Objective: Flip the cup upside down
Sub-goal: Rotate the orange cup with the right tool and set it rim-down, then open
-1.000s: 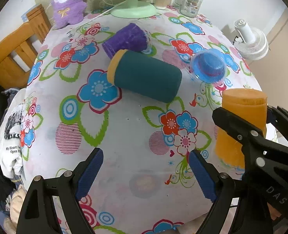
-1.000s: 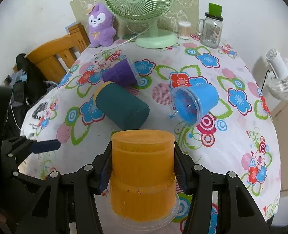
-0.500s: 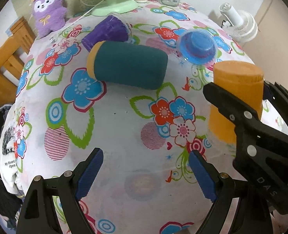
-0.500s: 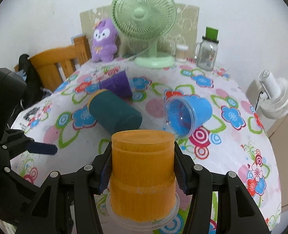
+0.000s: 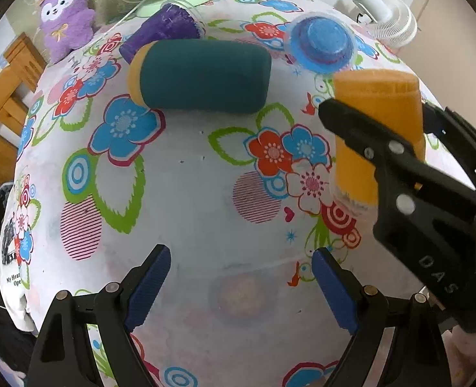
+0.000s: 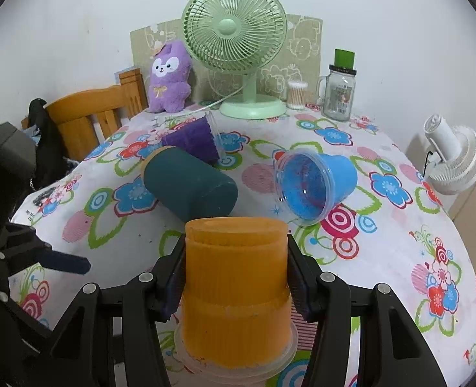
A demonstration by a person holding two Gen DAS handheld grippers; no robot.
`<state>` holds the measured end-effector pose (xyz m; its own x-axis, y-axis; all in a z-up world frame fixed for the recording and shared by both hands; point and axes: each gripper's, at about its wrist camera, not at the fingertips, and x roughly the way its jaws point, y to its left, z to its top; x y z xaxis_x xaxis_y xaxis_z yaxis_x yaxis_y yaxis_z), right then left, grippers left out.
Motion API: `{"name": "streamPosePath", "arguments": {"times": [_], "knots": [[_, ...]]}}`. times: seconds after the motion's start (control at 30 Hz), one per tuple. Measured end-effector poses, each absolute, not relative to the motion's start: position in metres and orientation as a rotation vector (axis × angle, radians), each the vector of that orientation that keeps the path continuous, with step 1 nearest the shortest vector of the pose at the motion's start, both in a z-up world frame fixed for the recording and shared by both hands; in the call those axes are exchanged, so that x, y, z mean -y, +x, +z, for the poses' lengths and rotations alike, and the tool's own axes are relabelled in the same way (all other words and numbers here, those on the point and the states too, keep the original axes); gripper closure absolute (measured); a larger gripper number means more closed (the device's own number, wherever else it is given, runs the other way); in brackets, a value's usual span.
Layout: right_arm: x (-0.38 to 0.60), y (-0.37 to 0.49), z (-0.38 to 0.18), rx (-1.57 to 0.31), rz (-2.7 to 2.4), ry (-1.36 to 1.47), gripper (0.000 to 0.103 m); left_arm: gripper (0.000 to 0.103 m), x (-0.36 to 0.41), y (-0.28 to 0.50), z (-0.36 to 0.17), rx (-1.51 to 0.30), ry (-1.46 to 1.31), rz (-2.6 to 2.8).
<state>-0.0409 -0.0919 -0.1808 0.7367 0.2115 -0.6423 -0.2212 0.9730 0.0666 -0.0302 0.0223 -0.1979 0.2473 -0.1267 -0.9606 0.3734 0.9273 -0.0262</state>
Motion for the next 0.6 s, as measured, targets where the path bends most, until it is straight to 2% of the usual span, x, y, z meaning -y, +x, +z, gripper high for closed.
{"name": "streamPosePath", "arguments": {"times": [0.43, 0.5, 0.6], "knots": [[0.099, -0.060, -0.184, -0.742, 0.198, 0.067, 0.041, 0.012, -0.021, -0.038, -0.202, -1.291, 0.233, -0.393], [0.099, -0.061, -0.186, -0.760, 0.179, 0.080, 0.019, 0.012, -0.022, -0.041, -0.203, -1.293, 0.229, -0.397], [0.098, -0.065, -0.185, -0.741, 0.151, 0.087, 0.007, 0.012, -0.022, -0.044, -0.201, -1.294, 0.228, -0.405]]}}
